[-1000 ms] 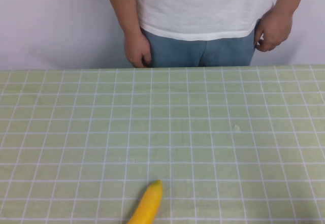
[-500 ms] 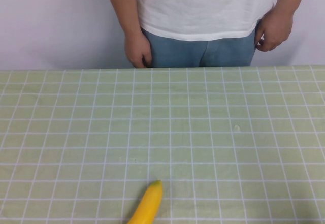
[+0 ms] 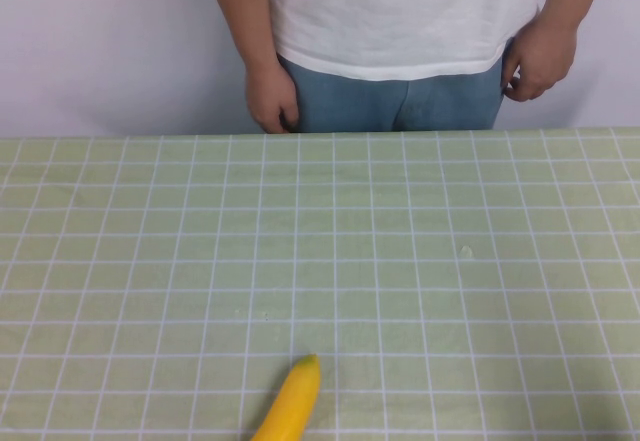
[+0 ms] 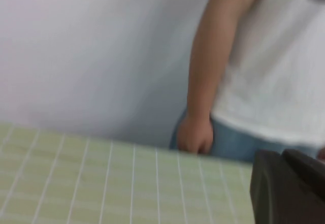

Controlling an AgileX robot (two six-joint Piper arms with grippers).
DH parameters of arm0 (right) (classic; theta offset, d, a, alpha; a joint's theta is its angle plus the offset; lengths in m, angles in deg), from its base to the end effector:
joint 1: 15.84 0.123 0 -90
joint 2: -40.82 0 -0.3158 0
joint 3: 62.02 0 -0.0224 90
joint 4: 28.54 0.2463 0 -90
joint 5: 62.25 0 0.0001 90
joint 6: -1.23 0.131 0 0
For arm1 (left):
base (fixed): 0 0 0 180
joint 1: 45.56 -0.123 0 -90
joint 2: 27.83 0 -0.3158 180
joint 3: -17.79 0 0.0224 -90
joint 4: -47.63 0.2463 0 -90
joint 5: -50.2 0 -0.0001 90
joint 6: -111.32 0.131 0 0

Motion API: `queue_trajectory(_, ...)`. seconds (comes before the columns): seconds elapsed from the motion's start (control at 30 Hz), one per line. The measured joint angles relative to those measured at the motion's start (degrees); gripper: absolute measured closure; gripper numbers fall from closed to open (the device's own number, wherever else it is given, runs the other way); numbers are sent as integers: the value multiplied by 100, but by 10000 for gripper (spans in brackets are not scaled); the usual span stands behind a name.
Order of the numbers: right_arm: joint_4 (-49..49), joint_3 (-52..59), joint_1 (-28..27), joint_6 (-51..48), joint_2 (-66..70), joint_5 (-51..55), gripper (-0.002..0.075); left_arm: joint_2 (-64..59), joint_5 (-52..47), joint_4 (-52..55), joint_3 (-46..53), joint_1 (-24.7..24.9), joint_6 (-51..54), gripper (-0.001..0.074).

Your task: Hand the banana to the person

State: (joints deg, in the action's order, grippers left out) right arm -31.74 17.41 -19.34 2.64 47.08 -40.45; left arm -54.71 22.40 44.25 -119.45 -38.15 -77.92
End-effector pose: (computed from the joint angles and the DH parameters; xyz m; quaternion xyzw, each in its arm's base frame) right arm 0.0546 -0.0061 0.1589 0.0198 0.8060 -0.0345 0.5906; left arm 0.0702 -0.0128 0.3555 -0.0225 0.7509 -0.1227 0.6485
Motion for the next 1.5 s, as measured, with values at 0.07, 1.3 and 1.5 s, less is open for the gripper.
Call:
queue_trajectory(0.07,0,0,0,0,0,0,734,-237,-139,-281,-21,0,384,739)
queue_trajectory(1.3,0,0,0,0,0,0,733,-5528,-1571,-608,-760,2685,2705,199)
queue_trajectory(1.5,0,0,0,0,0,0,733,-5632,-1178,-526,-288,2803,2423,199)
